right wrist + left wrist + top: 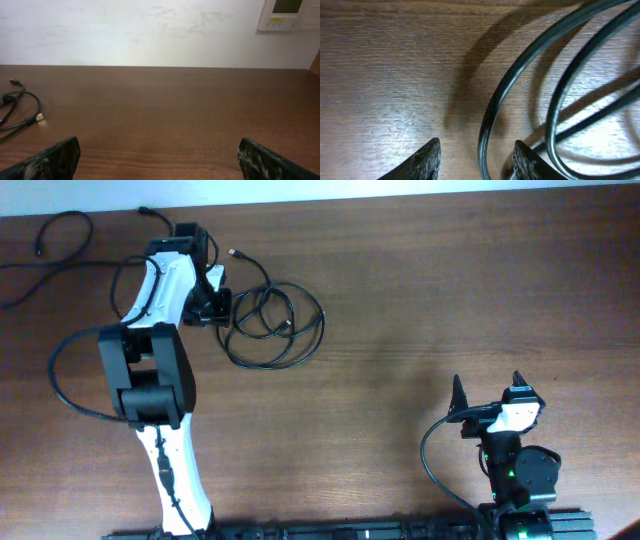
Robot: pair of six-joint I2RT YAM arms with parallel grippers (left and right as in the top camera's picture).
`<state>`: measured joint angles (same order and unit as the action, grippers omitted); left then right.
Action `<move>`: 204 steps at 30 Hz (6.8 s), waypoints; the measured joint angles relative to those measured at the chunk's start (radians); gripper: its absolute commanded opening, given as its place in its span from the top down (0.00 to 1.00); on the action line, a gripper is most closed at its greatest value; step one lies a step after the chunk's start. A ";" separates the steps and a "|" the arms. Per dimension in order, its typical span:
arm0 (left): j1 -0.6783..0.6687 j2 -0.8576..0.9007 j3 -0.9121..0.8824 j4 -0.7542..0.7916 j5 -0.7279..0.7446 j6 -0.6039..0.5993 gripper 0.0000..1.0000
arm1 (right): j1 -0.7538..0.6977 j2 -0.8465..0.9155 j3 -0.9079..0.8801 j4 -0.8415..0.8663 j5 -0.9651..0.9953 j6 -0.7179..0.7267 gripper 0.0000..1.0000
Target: Untangle cables
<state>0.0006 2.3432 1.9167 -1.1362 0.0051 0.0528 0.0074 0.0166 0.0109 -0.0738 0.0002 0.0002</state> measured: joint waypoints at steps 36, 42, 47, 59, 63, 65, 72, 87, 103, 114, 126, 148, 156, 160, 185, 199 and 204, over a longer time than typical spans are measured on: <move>0.043 -0.493 0.761 0.446 0.450 -0.414 1.00 | 0.000 0.000 0.000 0.000 0.000 0.001 0.02; 0.159 -0.526 0.760 0.240 -0.187 -0.440 1.00 | 0.000 0.000 0.000 0.000 0.000 0.000 0.02; 0.268 -0.528 0.669 0.165 -0.660 -0.494 1.00 | 0.000 0.000 0.000 0.000 0.000 0.001 0.02; 0.499 -0.523 0.317 0.147 -0.638 -0.574 1.00 | 0.000 0.000 0.000 0.000 0.000 0.001 0.02; 0.582 -0.522 0.313 0.146 -0.437 -0.575 1.00 | 0.000 0.000 0.000 0.000 0.000 0.000 0.02; 0.615 -0.518 0.313 0.103 -0.415 -0.575 1.00 | 0.000 0.000 0.000 0.000 0.000 0.000 0.02; 0.643 -0.366 0.312 -0.085 -0.302 -0.581 1.00 | 0.000 0.000 0.000 0.000 0.000 0.000 0.02; 0.644 -0.015 0.311 -0.142 -0.235 -0.583 0.78 | 0.000 0.000 0.000 0.000 0.000 0.000 0.02; 0.670 -0.011 0.260 -0.150 -0.119 -0.445 0.23 | 0.000 0.000 0.000 0.000 0.000 0.000 0.02; 0.708 -0.009 -0.039 -0.010 0.027 -0.531 0.01 | 0.000 0.000 0.000 0.000 0.000 0.000 0.01; 0.641 -0.010 -0.063 0.038 0.007 -0.537 0.26 | 0.000 0.000 0.000 0.000 0.000 0.001 0.02; 0.746 -0.015 -0.064 0.222 0.277 -0.782 0.20 | 0.000 0.000 0.000 0.000 0.000 0.000 0.02; 0.721 -0.121 -0.017 0.205 0.268 -0.673 0.19 | 0.000 0.000 0.000 0.000 0.000 0.000 0.02; 0.534 -0.333 0.012 0.124 0.324 -0.516 0.21 | 0.000 0.000 0.000 0.000 0.000 0.000 0.02; -0.169 -0.068 -0.035 0.101 -0.139 -0.150 0.28 | 0.000 0.000 0.000 0.000 0.000 0.000 0.01; -0.117 -0.004 -0.048 0.112 -0.060 -0.147 0.73 | 0.000 0.000 0.000 0.000 0.000 0.000 0.02; -0.115 -0.004 -0.051 0.116 -0.019 -0.145 1.00 | 0.000 0.000 0.000 0.000 0.000 0.000 0.02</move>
<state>-0.1143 2.3394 1.8660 -1.0199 -0.0135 -0.0921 0.0074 0.0166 0.0109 -0.0742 0.0002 0.0002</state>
